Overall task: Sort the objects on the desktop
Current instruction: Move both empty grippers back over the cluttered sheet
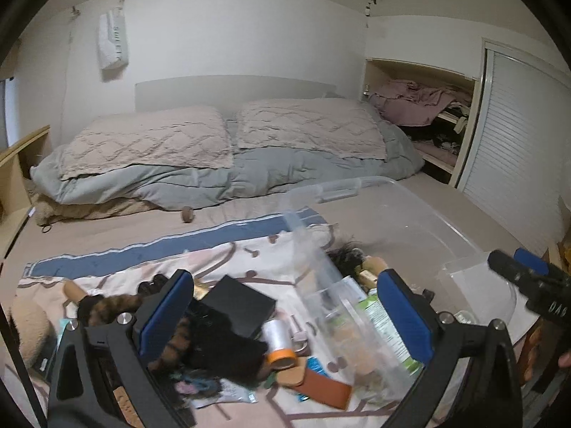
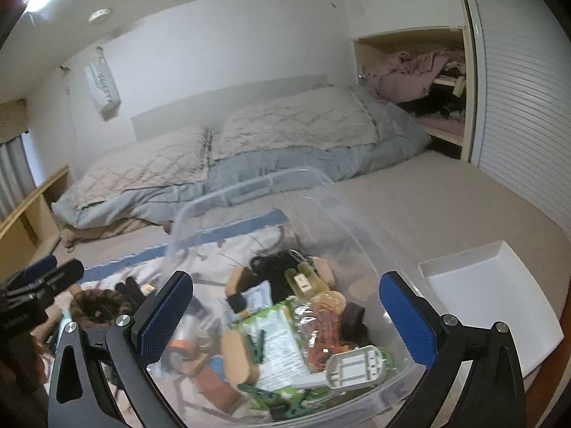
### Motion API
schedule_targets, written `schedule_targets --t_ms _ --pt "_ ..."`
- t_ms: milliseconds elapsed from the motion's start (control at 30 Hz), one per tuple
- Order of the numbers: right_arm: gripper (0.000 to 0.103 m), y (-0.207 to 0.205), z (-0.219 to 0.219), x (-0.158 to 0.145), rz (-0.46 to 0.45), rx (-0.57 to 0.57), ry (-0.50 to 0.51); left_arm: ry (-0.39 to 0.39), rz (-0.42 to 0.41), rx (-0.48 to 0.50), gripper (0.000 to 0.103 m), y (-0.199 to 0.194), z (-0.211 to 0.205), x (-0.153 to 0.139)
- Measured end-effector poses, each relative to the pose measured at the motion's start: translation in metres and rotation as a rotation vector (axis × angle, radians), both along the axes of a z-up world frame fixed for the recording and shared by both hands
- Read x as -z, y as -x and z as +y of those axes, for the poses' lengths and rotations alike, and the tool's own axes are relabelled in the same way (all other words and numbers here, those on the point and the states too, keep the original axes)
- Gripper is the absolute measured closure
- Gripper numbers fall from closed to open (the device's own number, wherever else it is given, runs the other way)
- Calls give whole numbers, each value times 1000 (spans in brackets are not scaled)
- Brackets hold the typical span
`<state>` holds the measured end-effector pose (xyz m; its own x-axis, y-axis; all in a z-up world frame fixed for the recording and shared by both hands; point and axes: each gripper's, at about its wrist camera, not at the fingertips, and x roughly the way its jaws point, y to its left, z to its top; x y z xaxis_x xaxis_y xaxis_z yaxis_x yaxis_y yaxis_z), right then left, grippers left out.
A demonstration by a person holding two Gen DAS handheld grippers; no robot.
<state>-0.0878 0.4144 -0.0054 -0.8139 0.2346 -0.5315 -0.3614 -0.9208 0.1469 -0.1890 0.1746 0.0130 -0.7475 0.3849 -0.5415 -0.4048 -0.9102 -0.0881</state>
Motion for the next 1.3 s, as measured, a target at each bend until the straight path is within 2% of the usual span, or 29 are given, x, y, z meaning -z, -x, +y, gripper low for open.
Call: schedule_targets --t_ms 200,567,733,867,1000,1300 --pt "0 3 -27 -9 47 -65 28 34 48 -60 0 -13 -44 -9" --pt "0 9 -105 -13 29 -276 -61 42 93 -189 0 -36 -142 -15" --pt "0 6 -125 -13 43 -352 -38 61 113 -251 0 -49 -182 -10" --pt "0 6 -146 -10 35 -416 -67 42 98 -283 0 -60 -209 -5" --pt "0 2 -161 -4 44 -465 -95 55 118 -318 0 -76 -232 -2" --pt "0 0 -181 7 45 -553 -105 5 114 -384 0 -100 -280 15"
